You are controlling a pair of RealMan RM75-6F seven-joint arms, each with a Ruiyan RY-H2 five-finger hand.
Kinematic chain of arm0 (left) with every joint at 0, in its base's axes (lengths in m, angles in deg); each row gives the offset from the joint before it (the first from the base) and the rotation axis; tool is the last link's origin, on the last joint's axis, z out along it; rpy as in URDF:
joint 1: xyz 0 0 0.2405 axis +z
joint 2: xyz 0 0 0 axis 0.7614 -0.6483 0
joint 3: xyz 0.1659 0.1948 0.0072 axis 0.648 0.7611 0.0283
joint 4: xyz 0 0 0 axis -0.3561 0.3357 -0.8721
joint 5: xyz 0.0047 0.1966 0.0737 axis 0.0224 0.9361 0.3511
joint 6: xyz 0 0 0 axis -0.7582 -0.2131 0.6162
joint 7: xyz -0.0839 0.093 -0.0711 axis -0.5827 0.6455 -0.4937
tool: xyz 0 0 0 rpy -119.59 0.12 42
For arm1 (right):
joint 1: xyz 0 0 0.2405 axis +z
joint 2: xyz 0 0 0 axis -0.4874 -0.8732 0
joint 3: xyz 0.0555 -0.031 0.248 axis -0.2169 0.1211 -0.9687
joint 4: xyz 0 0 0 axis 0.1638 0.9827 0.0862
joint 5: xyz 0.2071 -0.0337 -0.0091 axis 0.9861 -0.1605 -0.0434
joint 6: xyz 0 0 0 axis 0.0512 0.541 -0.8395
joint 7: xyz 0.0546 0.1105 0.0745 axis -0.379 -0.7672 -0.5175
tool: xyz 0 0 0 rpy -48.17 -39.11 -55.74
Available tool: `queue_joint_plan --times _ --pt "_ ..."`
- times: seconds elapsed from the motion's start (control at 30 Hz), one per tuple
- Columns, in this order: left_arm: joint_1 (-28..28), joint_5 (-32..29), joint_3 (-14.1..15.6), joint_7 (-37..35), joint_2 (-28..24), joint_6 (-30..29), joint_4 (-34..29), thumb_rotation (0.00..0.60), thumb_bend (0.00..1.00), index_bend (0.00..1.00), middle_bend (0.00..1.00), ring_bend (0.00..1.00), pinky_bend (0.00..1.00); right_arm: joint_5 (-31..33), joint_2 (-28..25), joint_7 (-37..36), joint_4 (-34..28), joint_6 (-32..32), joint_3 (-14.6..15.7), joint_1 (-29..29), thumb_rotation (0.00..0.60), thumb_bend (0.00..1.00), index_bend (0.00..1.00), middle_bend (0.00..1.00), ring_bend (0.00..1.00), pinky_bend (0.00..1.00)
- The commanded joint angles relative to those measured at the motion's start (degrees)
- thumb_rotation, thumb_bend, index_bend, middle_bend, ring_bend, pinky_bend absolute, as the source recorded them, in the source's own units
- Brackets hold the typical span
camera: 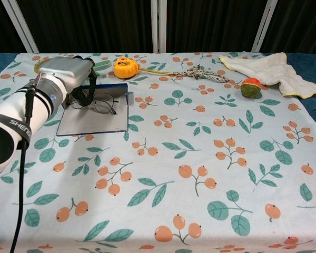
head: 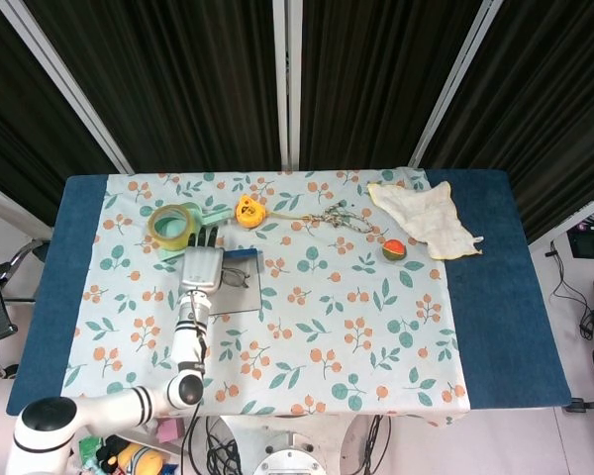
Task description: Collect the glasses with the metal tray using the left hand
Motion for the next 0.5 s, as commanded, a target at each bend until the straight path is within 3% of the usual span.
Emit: queue_joint_plan --times 0.03,0.13,0.27,0.5 --pt "-0.07 0.0 0.06 -0.21 -0.16 -0.16 -0.11 0.6 0.43 0.43 0.05 0.01 0.14 -0.05 -0.01 0.13 -0.06 -0.03 0.03 0.01 0.6 0.27 0.0 0.0 0.0 0.0" --pt "0.08 0.26 0.49 -0.55 -0.52 -0.41 -0.69 0.6 0.43 0.25 0.05 0.01 0.14 0.01 0.05 0.17 -0.02 -0.17 0.02 0.03 0.6 0.27 0.0 0.0 0.0 0.0" --pt "0.25 0.97 1.3 -0.91 -0.85 -0.83 -1.28 0.6 0.43 0.11 0.05 0.01 0.14 -0.13 0.13 0.26 0.06 -0.29 0.12 0.08 0.6 0.27 0.0 0.0 0.0 0.0" --pt "1.04 2.67 2.22 -2.13 -2.4 -2.42 -5.12 0.6 0.43 0.09 0.05 0.01 0.14 -0.28 0.29 0.23 0.35 -0.21 0.18 0.05 0.6 0.27 0.0 0.0 0.0 0.0"
